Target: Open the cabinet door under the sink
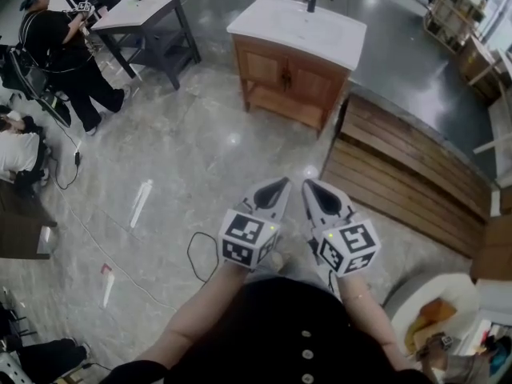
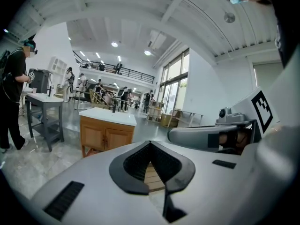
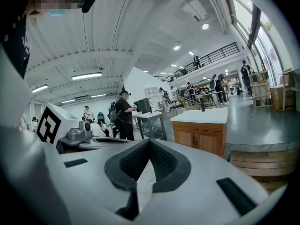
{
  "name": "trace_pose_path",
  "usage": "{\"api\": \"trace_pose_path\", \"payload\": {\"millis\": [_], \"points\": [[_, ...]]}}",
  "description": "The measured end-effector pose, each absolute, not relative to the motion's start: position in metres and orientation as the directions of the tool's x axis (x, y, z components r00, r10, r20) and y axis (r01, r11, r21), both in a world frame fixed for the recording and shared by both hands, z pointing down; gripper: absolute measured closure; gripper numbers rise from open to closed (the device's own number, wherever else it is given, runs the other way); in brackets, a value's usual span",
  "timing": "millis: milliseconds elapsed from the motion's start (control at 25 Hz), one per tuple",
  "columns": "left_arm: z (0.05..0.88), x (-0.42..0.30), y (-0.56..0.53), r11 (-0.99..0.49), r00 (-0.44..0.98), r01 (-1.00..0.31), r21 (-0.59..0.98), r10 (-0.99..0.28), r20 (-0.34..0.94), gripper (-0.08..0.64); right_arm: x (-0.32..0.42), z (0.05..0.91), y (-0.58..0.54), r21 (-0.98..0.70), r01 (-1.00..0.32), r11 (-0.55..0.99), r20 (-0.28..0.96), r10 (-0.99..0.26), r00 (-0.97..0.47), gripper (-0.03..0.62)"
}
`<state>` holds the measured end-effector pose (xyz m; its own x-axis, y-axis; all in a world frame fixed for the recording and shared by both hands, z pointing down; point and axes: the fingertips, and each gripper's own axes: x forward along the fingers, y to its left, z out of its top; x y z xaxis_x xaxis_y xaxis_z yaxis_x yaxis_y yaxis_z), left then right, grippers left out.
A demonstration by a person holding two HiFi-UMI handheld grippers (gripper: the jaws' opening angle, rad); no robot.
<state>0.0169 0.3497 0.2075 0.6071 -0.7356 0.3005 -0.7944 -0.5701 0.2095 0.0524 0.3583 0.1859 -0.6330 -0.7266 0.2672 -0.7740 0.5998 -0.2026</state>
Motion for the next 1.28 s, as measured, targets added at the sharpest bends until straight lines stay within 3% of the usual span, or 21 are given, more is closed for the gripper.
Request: {"api": "trace_pose_path", "payload": {"millis": [760, 1280], "points": [[0.211, -0.026, 0.089, -0.66, 0.694, -0.717, 0.224, -0.647, 0.315, 0.552, 0.0, 0.198, 0.099, -0.208, -0.831, 0.517, 0.305, -0.773, -0.557, 0.584], [0.236, -0.033, 0.004, -0.682, 0.724, -0.684, 0.26, -0.588, 0.362, 0.552, -0.01, 0.22, 0.01, -0.255, -0.845, 0.47, 0.368, -0.761, -0.534, 0.584]]}}
